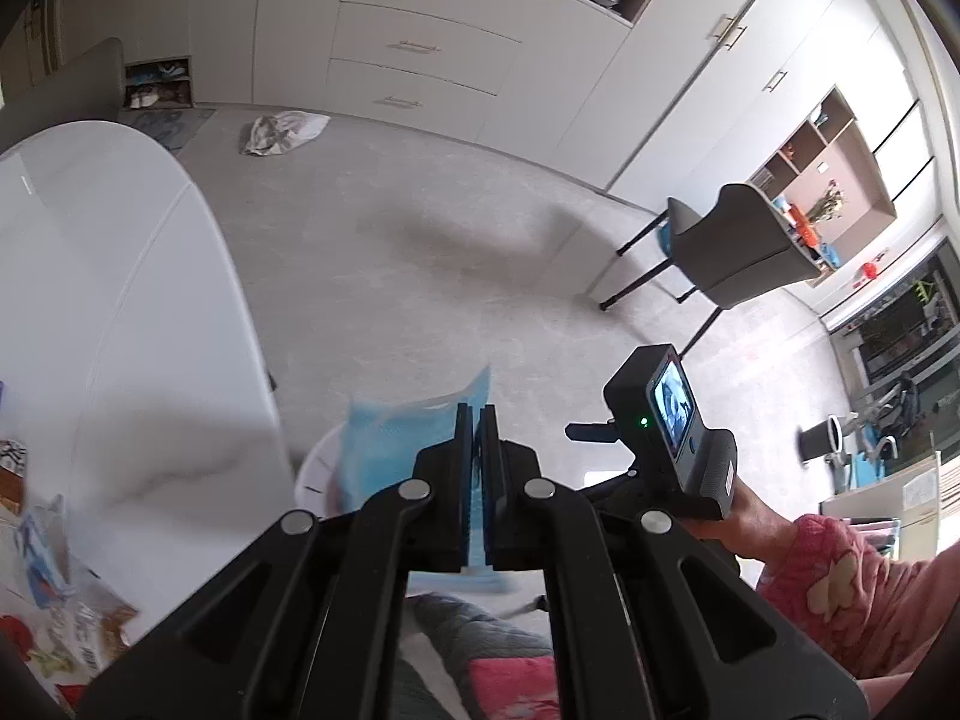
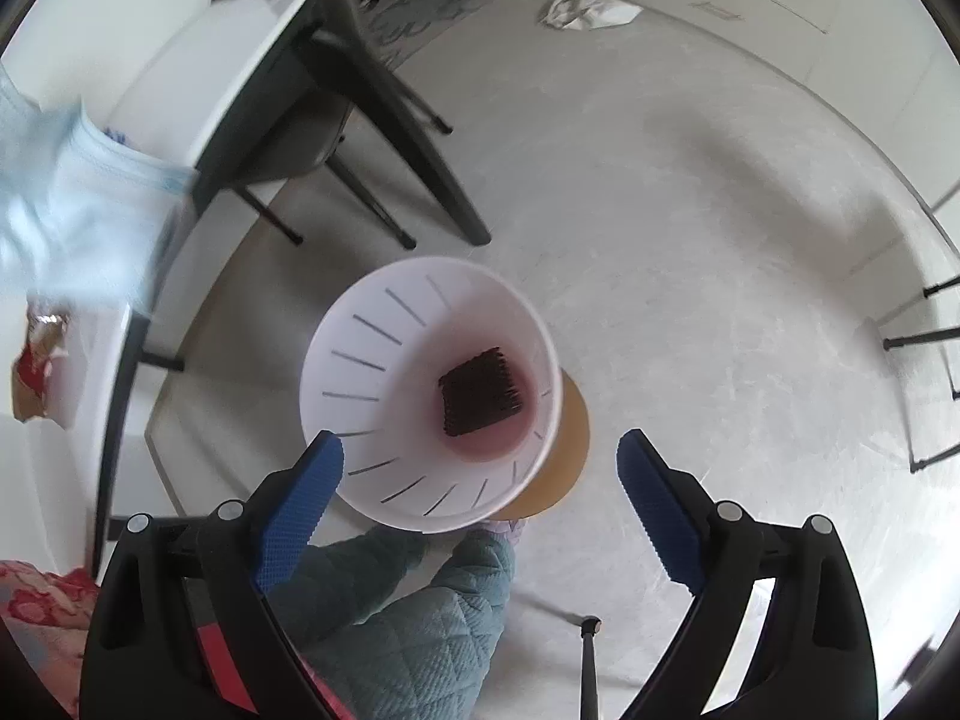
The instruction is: Collect trash
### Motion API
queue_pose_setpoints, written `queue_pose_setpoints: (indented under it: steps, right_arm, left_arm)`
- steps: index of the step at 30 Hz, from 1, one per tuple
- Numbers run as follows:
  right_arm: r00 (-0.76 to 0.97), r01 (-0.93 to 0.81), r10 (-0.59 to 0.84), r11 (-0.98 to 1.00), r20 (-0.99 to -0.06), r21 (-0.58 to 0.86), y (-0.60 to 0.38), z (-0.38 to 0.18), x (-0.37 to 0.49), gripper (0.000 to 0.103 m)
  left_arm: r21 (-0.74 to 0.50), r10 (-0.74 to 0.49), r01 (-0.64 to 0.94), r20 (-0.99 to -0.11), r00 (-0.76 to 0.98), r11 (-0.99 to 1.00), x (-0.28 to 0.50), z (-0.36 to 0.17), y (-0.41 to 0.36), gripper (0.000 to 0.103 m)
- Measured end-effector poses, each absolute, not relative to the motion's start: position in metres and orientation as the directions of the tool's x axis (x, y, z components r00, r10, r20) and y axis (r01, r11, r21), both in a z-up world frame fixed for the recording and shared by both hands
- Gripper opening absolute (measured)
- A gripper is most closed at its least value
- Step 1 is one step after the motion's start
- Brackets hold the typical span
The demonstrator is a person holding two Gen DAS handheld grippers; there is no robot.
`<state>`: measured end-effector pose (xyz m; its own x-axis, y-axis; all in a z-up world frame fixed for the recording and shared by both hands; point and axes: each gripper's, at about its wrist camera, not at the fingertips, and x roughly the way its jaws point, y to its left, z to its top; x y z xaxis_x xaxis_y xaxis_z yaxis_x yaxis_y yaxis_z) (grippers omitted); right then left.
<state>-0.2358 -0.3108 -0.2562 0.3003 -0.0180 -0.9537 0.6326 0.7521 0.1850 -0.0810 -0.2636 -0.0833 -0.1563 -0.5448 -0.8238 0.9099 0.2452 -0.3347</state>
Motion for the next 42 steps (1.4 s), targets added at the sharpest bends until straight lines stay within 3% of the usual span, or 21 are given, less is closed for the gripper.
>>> queue_pose_setpoints:
  steps: [5, 16, 24, 25, 27, 28, 29, 31, 42]
  right_arm:
    - [0.332, 0.656, -0.033, 0.726, -0.943, 0.205, -0.318, -0.24, -0.252, 0.092]
    - [0.328, 0.646, -0.026, 0.736, -0.944, 0.204, -0.327, -0.242, -0.259, 0.093]
    - [0.338, 0.613, -0.041, 0.768, -0.94, 0.186, -0.319, -0.225, -0.246, 0.093]
    - [0.344, 0.6, -0.047, 0.779, -0.938, 0.181, -0.316, -0.218, -0.24, 0.093]
    - [0.359, 0.569, -0.057, 0.804, -0.931, 0.17, -0.311, -0.201, -0.226, 0.093]
    - [0.37, 0.554, -0.06, 0.815, -0.927, 0.168, -0.308, -0.194, -0.22, 0.093]
    - [0.381, 0.539, -0.063, 0.826, -0.922, 0.166, -0.305, -0.186, -0.214, 0.094]
    - [0.414, 0.495, -0.084, 0.856, -0.906, 0.147, -0.295, -0.164, -0.196, 0.1]
    - [0.542, 0.23, -0.059, 0.97, -0.838, 0.081, -0.236, -0.085, -0.115, 0.1]
  left_arm:
    - [-0.316, -0.529, 0.919, -0.835, -0.151, 0.237, -0.1, -0.09, -0.274, 0.002]
    - [-0.231, -0.378, 0.916, -0.921, -0.096, 0.329, -0.103, -0.165, -0.289, 0.002]
    - [-0.221, -0.387, 0.897, -0.92, -0.061, 0.382, -0.091, -0.153, -0.271, 0.003]
    - [-0.22, -0.386, 0.892, -0.921, -0.056, 0.394, -0.089, -0.151, -0.269, 0.007]
    - [-0.213, -0.375, 0.877, -0.926, -0.041, 0.43, -0.082, -0.146, -0.26, 0.046]
    - [-0.198, -0.38, 0.863, -0.925, -0.007, 0.464, -0.078, -0.139, -0.255, 0.082]
    - [-0.177, -0.402, 0.85, -0.915, 0.044, 0.496, -0.075, -0.131, -0.247, 0.091]
    - [-0.164, -0.454, 0.836, -0.884, 0.111, 0.524, -0.07, -0.111, -0.232, 0.092]
    - [-0.086, -0.47, 0.72, -0.809, 0.353, 0.688, -0.053, -0.039, -0.146, 0.095]
